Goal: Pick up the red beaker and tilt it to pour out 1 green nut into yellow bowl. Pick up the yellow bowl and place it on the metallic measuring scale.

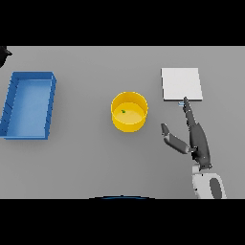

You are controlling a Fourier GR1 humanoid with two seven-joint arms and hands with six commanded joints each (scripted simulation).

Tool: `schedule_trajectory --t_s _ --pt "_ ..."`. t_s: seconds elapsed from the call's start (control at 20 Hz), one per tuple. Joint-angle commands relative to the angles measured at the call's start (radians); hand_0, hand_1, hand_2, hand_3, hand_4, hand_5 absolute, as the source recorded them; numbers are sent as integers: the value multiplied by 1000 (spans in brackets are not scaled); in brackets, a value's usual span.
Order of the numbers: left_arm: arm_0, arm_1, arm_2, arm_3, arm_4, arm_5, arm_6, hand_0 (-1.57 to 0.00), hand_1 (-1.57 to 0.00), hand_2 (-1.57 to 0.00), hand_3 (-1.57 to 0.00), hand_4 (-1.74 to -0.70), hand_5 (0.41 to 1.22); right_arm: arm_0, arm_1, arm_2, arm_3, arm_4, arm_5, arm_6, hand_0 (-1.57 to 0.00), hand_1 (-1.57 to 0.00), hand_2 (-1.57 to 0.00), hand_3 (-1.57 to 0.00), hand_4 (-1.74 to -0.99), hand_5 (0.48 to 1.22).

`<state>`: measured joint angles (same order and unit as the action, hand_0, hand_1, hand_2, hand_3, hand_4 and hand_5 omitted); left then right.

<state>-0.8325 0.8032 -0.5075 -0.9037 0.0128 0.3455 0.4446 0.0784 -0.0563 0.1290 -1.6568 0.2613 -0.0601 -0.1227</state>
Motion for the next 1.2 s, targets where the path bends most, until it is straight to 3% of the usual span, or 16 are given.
schedule_trajectory --t_s 0.0,0.15,0.35,0.45,0.55,0.6,0.65,0.7,0.75,0.85,0.9,1.0,1.15 --pt "51 5 -5 -53 16 33 24 -1571 -1571 -1571 -1452 -1741 1221 -1 -9 -8 0 -8 7 9 1 1 1 1 -1210 660" --pt "164 37 -19 -158 59 87 81 -1571 -1571 -1571 -1450 -1741 1221 -7 -2 -5 13 0 -4 6 1 1 1 1 -1218 664" --pt "219 26 -51 -197 77 157 101 -1571 -1571 -1571 -1521 -1741 1199 1 -5 1 5 8 -4 -16 1 1 1 1 -1216 667" --pt "219 34 -65 -200 87 171 132 -1571 -1571 -1571 -1539 -1741 1117 14 -7 10 -7 20 -3 -9 1 1 1 1 -1207 665" --pt "230 41 -95 -203 88 172 145 -1571 -1571 -1571 -1551 -1741 967 30 -11 3 -15 7 2 -22 1 1 1 1 -1205 664" --pt "229 49 -113 -217 90 160 152 -1571 -1571 -1571 -1555 -1667 908 21 -10 6 -10 10 2 -20 1 1 1 1 -1202 667" --pt "231 66 -125 -226 104 128 154 -1571 -1571 -1571 -1503 -1530 865 17 -5 8 -13 11 0 -4 1 1 1 1 -1197 664" --pt "247 78 -128 -250 122 89 144 -1564 -1449 -1432 -1362 -1374 830 17 -7 3 -8 4 3 -5 1 1 1 1 -1192 663" --pt "255 91 -125 -260 156 38 133 -1457 -1180 -1187 -1129 -1229 803 20 -3 4 0 5 0 -11 1 1 1 1 -1188 663" --pt "273 119 -131 -301 191 -37 138 -932 -755 -767 -722 -1034 758 37 -2 13 -6 18 -4 -38 1 1 1 1 -1185 665" --pt "273 128 -132 -316 202 -62 138 -746 -604 -613 -577 -968 740 27 0 14 0 24 -9 -22 1 1 1 1 -1181 665" --pt "260 136 -132 -315 216 -105 139 -477 -386 -392 -369 -878 710 35 -8 13 -11 23 -6 -27 1 1 1 1 -1184 667" --pt "260 122 -126 -295 230 -117 121 -244 -197 -200 -189 -815 684 44 -1 19 -16 25 -5 -27 1 1 1 1 -1187 666"
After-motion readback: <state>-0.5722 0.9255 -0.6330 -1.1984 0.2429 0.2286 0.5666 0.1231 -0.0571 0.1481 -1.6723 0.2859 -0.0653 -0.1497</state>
